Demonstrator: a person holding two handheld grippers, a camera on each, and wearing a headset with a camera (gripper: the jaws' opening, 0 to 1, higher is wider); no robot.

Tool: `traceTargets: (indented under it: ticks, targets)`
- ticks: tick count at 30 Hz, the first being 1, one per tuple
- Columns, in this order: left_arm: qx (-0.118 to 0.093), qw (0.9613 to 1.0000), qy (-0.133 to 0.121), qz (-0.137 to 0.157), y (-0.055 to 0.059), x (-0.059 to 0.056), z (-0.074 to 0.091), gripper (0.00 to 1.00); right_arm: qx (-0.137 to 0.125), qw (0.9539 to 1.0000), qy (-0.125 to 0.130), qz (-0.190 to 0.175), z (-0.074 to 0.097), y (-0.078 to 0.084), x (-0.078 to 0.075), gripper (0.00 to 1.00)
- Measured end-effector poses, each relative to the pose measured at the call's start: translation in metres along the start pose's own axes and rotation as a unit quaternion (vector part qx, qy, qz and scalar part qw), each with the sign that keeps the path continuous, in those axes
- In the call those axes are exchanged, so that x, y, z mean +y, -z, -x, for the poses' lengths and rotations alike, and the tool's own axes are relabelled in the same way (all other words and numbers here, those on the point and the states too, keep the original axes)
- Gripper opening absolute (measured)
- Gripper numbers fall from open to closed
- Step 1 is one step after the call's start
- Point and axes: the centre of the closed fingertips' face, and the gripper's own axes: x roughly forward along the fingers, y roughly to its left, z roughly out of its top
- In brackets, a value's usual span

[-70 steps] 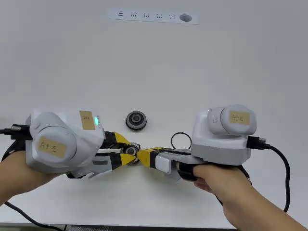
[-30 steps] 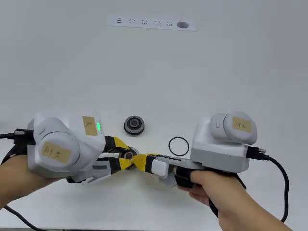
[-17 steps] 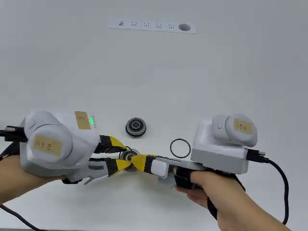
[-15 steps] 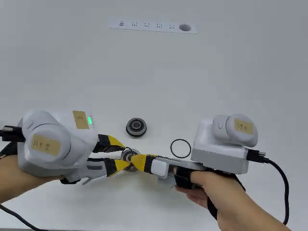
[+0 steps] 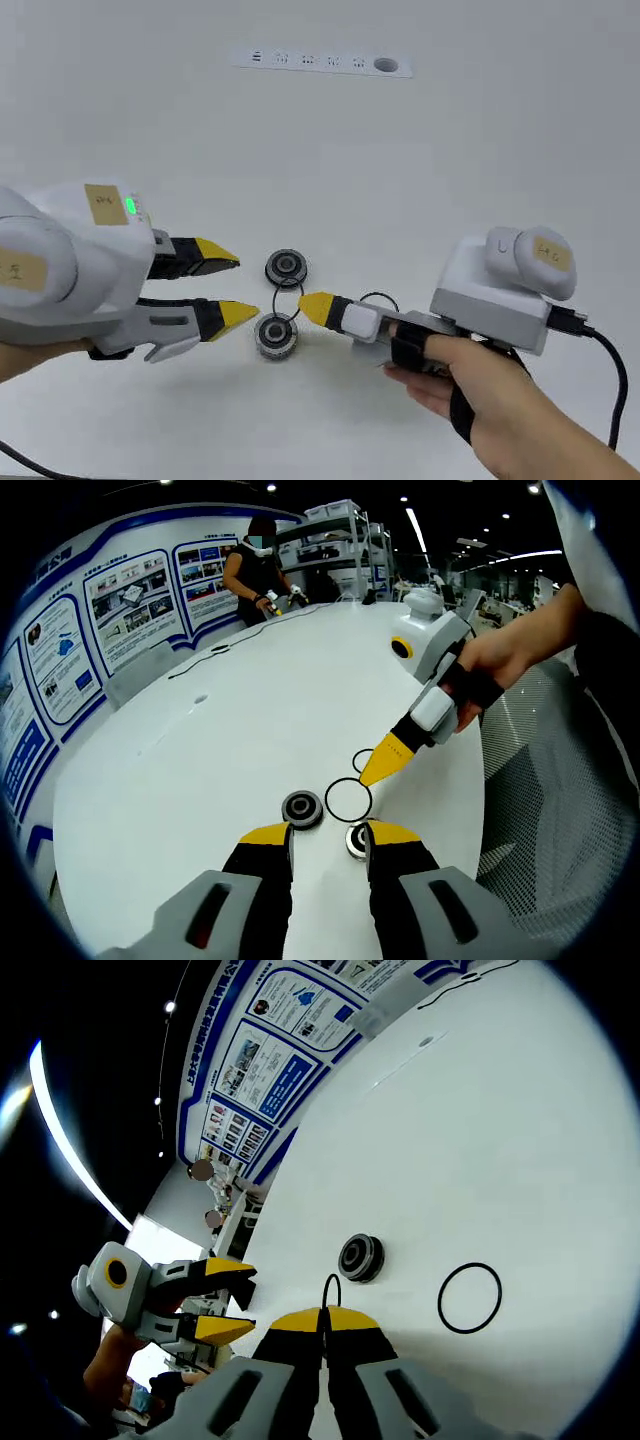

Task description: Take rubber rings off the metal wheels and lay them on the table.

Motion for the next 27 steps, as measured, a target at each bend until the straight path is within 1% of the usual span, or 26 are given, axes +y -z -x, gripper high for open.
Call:
traceTargets:
  ticks: [3,6,9,12,15,19,24,27]
  targets:
    - [-0.002,0.9999,-0.010,-0.001,-0.002,0.005,0.003,0.30,-0.008,0.9999,0.013,-0.007,0.006,-0.005,-0.012,0.02]
    - [-0.001,0.9999,-0.012,0.000,-0.001,0.008,0.003,0.30,-0.018,0.9994,0.027,-0.014,0.015,-0.010,-0.023,0.02]
    - [0.001,1.0000,-0.009,0.004,0.004,0.008,0.000,0.30,-0.031,0.9984,0.042,-0.022,0.024,-0.016,-0.034,0.02]
    - [0.011,0.9999,-0.010,0.001,0.010,0.009,-0.004,0.30,-0.037,0.9976,0.052,-0.028,0.030,-0.019,-0.044,0.02]
    - [0.005,0.9999,-0.010,0.007,0.008,0.009,-0.007,0.30,-0.036,0.9963,0.067,-0.040,0.035,-0.019,-0.053,0.02]
    - [0.000,0.9999,-0.007,0.015,0.003,0.008,-0.012,0.30,-0.035,0.9947,0.084,-0.048,0.038,-0.016,-0.063,0.02]
    - [0.007,0.9999,0.011,0.004,0.002,0.001,-0.019,0.30,-0.039,0.9938,0.089,-0.055,0.038,-0.015,-0.068,0.02]
    - [0.010,0.9998,0.016,0.002,0.002,0.001,-0.025,0.30,-0.040,0.9933,0.092,-0.057,0.038,-0.015,-0.070,0.02]
